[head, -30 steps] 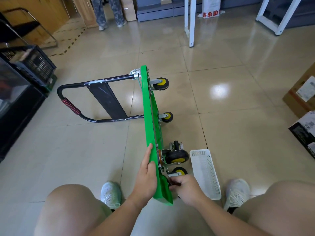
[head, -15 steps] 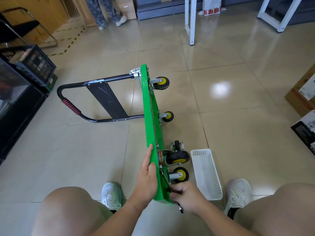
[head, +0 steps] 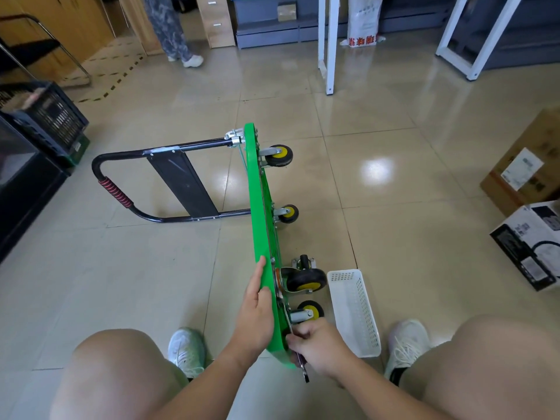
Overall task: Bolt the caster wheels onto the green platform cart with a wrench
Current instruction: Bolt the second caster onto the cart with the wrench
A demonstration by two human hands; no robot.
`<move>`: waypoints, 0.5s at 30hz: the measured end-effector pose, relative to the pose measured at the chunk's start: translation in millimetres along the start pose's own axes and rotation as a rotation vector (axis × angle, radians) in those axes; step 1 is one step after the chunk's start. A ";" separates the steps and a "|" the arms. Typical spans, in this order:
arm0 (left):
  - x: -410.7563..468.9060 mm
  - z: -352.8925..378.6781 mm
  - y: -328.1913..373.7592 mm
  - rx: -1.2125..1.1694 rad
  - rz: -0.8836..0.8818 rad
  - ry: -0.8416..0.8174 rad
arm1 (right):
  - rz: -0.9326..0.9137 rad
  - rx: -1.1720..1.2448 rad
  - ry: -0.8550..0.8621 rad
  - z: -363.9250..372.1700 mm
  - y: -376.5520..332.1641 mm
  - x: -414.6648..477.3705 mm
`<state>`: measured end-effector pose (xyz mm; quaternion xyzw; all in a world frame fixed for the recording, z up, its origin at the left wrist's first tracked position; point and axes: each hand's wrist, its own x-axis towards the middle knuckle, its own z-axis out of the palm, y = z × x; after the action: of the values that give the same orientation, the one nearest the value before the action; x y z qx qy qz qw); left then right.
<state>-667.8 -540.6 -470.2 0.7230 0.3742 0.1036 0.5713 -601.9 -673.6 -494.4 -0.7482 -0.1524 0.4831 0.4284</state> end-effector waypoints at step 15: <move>8.8 0.8 -14.9 -0.070 0.051 0.012 | 0.263 0.232 -0.159 -12.4 -70.6 -22.4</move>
<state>-667.5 -534.4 -486.3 0.7112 0.3552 0.1358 0.5912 -589.1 -652.6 -423.4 -0.6668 -0.0301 0.6068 0.4316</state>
